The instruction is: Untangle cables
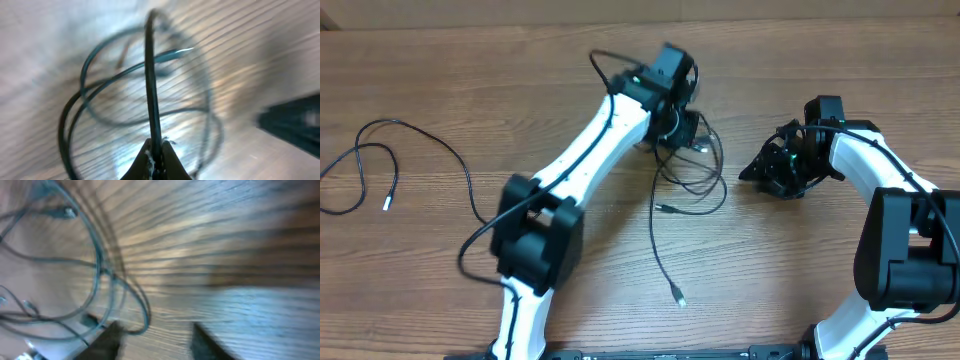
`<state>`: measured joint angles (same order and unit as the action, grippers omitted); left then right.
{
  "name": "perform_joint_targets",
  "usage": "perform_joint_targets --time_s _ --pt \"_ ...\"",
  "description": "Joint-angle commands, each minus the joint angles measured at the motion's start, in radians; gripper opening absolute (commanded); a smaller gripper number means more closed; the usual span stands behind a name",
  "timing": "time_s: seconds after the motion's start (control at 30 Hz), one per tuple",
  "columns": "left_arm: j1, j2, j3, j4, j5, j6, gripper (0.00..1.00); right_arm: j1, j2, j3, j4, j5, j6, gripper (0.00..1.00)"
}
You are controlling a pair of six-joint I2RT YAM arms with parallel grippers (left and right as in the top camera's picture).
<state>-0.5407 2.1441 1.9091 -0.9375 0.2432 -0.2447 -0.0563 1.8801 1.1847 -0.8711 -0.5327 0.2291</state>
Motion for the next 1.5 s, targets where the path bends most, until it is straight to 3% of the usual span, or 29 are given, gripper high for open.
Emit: perform_joint_targets --time_s 0.0,0.03,0.27,0.3,0.33,0.37,0.4,0.5,0.8,1.17,1.3,1.47 --pt "0.005 -0.144 0.084 -0.013 0.027 0.086 0.04 0.003 -0.072 0.032 0.005 -0.065 -0.059 0.15" --pt "0.005 -0.179 0.099 -0.008 0.026 0.110 0.04 0.003 -0.099 0.044 0.005 -0.065 -0.059 0.05" --pt "0.005 -0.331 0.118 0.097 0.028 0.190 0.04 0.003 -0.231 0.081 0.042 -0.177 -0.059 0.05" --pt "0.005 -0.349 0.118 0.109 0.028 0.193 0.04 0.003 -0.246 0.081 0.055 -0.208 -0.059 0.11" --pt "0.005 -0.363 0.118 0.118 0.027 0.197 0.04 0.003 -0.261 0.081 0.069 -0.246 -0.059 0.26" --pt "0.005 -0.373 0.118 0.125 0.026 0.198 0.04 0.003 -0.271 0.081 0.080 -0.275 -0.059 0.49" --pt "0.005 -0.384 0.118 0.130 0.018 0.197 0.04 0.003 -0.281 0.081 0.092 -0.304 -0.058 0.65" --pt "0.005 -0.395 0.118 0.134 0.023 0.191 0.04 0.003 -0.286 0.081 0.116 -0.364 -0.044 0.75" --pt "0.005 -0.395 0.118 0.159 0.193 0.176 0.04 0.048 -0.284 0.079 0.119 -0.300 -0.038 0.74" --pt "0.005 -0.425 0.118 0.185 0.253 0.019 0.04 0.231 -0.264 0.079 0.253 0.277 0.384 0.73" --pt "0.019 -0.483 0.118 0.203 0.317 0.011 0.04 0.294 -0.194 0.079 0.340 0.428 0.459 0.73" --pt "0.057 -0.564 0.118 0.201 0.295 0.012 0.04 0.290 -0.121 0.079 0.366 0.478 0.459 0.70"
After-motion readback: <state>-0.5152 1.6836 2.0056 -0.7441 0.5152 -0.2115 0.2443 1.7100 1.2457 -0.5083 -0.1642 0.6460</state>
